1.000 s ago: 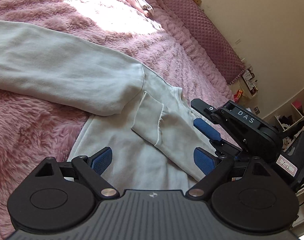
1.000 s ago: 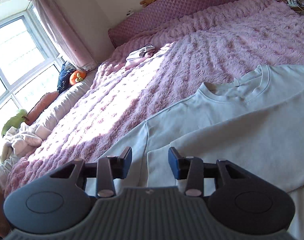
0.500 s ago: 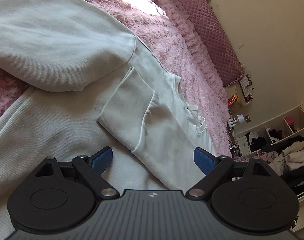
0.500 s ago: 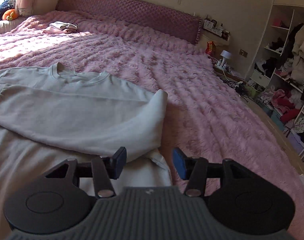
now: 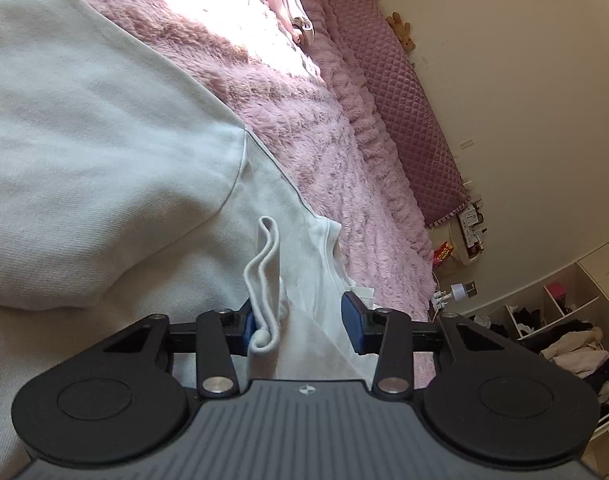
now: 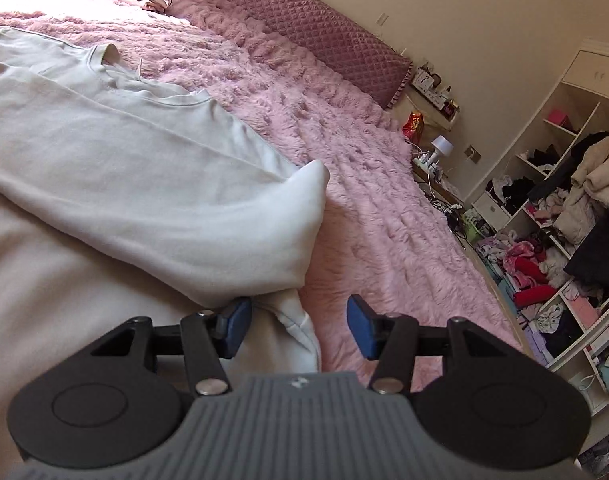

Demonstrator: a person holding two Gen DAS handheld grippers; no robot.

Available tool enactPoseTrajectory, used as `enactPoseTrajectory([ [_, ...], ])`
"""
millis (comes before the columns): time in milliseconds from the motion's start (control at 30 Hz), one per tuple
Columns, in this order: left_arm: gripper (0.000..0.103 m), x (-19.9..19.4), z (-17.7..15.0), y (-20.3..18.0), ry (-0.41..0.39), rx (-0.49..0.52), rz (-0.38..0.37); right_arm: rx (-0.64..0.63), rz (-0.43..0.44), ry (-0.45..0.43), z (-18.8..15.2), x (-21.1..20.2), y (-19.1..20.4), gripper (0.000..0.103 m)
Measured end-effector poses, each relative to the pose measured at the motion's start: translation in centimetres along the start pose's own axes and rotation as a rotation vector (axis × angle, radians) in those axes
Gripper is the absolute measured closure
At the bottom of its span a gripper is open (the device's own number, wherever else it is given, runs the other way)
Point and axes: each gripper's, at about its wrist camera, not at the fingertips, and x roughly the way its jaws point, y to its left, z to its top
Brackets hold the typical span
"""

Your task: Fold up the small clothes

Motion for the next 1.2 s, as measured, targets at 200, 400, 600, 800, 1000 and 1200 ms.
enactPoseTrajectory([
  [200, 0.097, -3.6, 0.2, -1.4, -0.135, 0.053, -0.005, 0.018, 0.006, 0.001, 0.3, -0.8, -0.4, 0.103],
  [400, 0.097, -5.7, 0.2, -0.3, -0.173, 0.022, 0.02, 0.085, -0.082, 0.036, -1.3, -2.0, -2.8, 0.103],
  [600, 0.097, -5.2, -1.0, 1.7, -0.129, 0.001, 0.089, 0.132, -0.028, 0.055, -2.5, -2.5, -4.1, 0.1],
  [800, 0.087, -5.2, -0.8, 1.8, -0.103, 0.0, 0.071, -0.01, 0.037, -0.05, -1.3, -4.2, -1.3, 0.058],
  [1000, 0.072, -4.5, -0.3, 1.4, -0.072, 0.013, 0.073, -0.142, -0.003, -0.049, -1.0, -2.1, 1.3, 0.059],
  [1200, 0.092, -5.0, -0.8, -0.6, -0.101, 0.107, 0.025, -0.109, -0.051, -0.088, -0.5, -1.9, 0.4, 0.103],
])
